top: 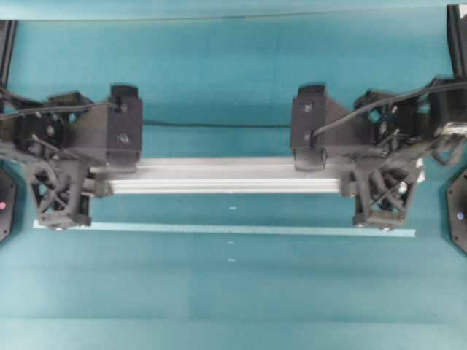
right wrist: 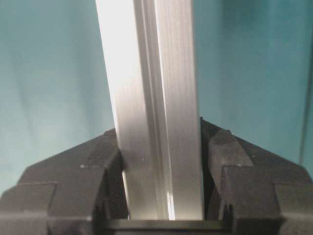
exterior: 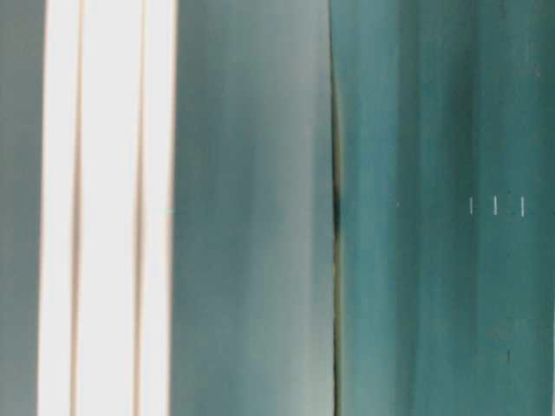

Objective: Lift the metal rail with both hands and move it towards you.
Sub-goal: 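Lift the rail with both grippers off the table, then hold the rail raised with both grippers and pull it toward the front, then lower the rail with both grippers back onto the table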

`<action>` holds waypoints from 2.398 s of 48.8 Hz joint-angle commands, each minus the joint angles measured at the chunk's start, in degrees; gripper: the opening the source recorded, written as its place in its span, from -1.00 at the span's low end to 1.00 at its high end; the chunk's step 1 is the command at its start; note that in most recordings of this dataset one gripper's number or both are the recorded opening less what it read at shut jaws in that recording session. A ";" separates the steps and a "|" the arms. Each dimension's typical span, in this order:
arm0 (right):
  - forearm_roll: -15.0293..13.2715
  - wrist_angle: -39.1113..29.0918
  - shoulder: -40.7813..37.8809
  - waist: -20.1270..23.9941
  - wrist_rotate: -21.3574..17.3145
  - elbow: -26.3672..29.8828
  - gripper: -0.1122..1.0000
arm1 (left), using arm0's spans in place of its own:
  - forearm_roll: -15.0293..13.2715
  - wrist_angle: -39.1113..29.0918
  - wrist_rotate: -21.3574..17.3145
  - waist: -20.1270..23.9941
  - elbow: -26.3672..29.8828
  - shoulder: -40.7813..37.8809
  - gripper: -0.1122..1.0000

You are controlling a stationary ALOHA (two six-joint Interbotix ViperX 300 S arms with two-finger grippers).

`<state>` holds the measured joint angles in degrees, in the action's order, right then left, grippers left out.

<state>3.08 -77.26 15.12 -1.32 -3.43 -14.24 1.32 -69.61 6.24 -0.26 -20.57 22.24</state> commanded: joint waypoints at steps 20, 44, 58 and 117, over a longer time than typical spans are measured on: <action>0.26 -10.46 -1.41 0.00 -6.24 15.47 -0.12 | 0.18 -12.22 2.29 -0.18 15.82 -1.76 -0.28; 0.70 -12.66 -2.37 0.62 -7.73 19.95 -0.12 | 0.18 -14.59 1.85 -0.26 23.12 -3.60 -0.28; 0.79 -12.66 -2.37 0.62 -7.73 19.95 -0.12 | 0.18 -14.68 0.88 -0.18 23.12 -3.78 -0.28; -0.09 20.92 -6.33 1.67 -6.59 -14.33 -0.12 | 0.26 19.34 0.00 0.62 -12.83 -5.98 -0.28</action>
<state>3.08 -60.82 9.32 0.62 -8.26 -27.60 1.76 -54.14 5.19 -0.26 -32.96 16.35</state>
